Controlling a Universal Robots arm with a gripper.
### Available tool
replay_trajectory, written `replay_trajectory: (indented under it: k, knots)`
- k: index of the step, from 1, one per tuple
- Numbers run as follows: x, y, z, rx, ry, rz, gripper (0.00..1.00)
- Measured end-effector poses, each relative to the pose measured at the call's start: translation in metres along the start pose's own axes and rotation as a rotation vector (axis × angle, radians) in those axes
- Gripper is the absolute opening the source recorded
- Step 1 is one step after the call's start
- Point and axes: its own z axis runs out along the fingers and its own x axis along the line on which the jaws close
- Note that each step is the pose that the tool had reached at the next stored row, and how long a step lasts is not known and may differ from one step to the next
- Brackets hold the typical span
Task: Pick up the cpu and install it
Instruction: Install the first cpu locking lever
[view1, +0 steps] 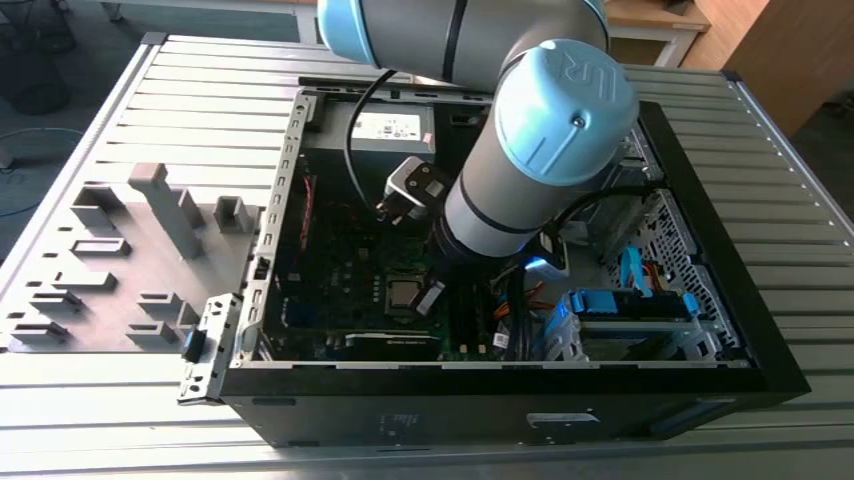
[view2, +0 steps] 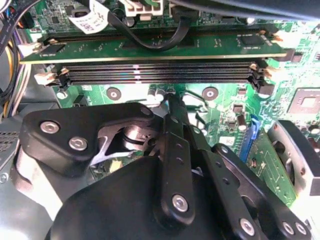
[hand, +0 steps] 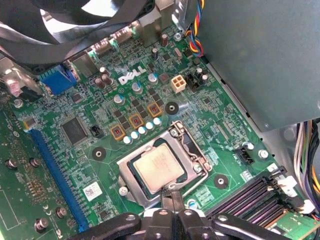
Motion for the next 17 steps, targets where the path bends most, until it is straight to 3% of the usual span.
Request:
replay_trajectory:
  k: [17]
  knots:
    - [0.0027, -0.0019, -0.0003, 0.0, 0.0001, 0.0, 0.11]
